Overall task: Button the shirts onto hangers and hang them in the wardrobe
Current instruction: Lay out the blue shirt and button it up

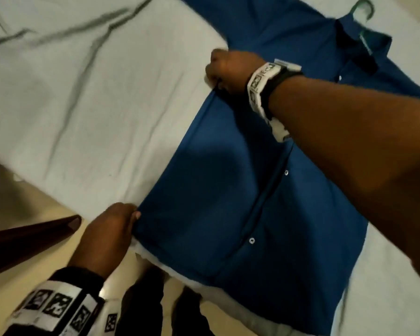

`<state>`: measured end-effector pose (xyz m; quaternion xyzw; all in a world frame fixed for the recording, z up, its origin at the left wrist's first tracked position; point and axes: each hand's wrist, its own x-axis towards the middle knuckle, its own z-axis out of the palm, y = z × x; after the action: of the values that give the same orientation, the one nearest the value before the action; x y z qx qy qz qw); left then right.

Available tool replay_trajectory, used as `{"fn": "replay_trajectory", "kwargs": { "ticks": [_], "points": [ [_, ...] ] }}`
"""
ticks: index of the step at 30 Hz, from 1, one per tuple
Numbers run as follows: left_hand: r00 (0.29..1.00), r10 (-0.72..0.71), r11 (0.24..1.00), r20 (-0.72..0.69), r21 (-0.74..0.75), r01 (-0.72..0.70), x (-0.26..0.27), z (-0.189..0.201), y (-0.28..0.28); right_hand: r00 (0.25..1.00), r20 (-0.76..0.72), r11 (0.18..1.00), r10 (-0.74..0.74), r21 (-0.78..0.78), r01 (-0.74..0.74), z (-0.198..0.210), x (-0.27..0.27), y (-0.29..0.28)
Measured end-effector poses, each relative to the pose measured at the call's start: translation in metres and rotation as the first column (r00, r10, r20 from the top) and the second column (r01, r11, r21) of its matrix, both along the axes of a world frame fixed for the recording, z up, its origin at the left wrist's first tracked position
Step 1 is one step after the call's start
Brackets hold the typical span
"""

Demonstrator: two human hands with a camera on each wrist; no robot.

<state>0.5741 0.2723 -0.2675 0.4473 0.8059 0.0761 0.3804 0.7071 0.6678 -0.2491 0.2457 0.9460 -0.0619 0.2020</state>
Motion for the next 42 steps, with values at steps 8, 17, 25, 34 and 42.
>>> {"fn": "replay_trajectory", "kwargs": {
  "ticks": [8, 17, 25, 34, 42],
  "points": [
    [0.987, 0.126, 0.991, 0.103, -0.068, -0.119, -0.012, 0.014, -0.012, 1.0, 0.008, 0.994, 0.015, -0.104, -0.014, -0.002, -0.022, 0.02],
    [0.959, -0.211, 0.977, -0.189, -0.023, 0.211, -0.006, 0.022, 0.032, 0.983, -0.147, 0.988, -0.108, -0.126, 0.09, -0.014, -0.009, 0.006],
    [0.984, -0.176, 0.972, 0.001, -0.159, 0.174, -0.032, 0.014, 0.042, 0.227, -0.598, 0.552, -0.769, -0.442, 0.707, 0.026, 0.169, -0.1],
    [0.966, -0.189, 0.981, -0.177, -0.074, 0.178, 0.013, 0.023, 0.094, -0.375, -0.099, -0.328, -0.922, -0.315, 0.89, -0.004, 0.353, -0.321],
    [0.994, -0.069, 0.997, -0.087, -0.047, 0.065, -0.01, 0.017, 0.096, -0.247, -0.116, -0.219, -0.962, -0.209, 0.953, -0.011, 0.376, -0.329]
  ]
}}
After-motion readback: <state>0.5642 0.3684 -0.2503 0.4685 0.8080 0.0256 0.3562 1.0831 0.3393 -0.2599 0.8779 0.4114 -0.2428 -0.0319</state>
